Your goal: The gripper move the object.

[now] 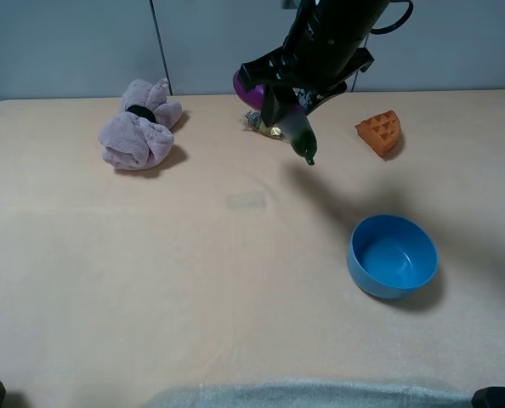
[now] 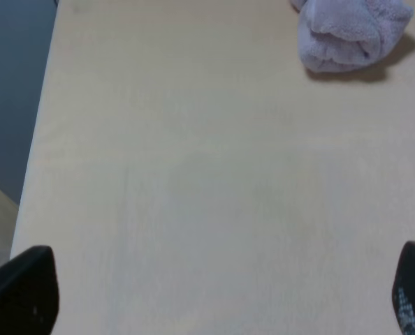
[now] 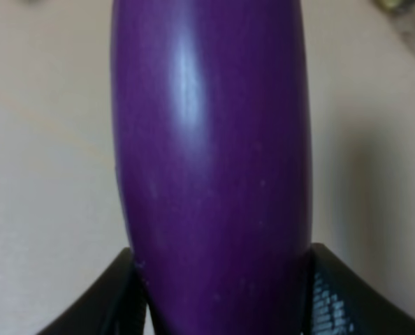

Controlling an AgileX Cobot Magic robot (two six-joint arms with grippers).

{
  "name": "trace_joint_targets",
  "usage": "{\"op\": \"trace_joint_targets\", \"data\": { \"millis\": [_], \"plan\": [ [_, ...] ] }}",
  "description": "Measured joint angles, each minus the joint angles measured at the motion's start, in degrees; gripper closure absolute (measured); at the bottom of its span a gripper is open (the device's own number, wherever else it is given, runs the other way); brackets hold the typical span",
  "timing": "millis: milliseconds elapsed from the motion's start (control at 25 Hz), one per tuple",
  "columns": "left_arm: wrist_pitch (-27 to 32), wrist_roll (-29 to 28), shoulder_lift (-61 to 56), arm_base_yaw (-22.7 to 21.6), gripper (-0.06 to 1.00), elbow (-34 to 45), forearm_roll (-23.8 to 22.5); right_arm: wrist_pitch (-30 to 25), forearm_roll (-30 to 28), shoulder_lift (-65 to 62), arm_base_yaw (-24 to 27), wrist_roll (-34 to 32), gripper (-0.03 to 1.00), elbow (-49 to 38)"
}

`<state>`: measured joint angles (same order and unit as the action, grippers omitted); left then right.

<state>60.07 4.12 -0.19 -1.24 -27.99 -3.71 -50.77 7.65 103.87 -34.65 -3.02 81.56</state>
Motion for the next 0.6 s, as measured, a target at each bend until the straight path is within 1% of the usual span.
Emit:
{"op": "trace_joint_targets", "data": {
  "millis": [600],
  "plan": [
    [0.0,0.0,0.0,0.0,-0.01,0.0,0.0,-0.31,-0.18,-0.05,14.33,4.13,0.62,0.0]
  ]
}}
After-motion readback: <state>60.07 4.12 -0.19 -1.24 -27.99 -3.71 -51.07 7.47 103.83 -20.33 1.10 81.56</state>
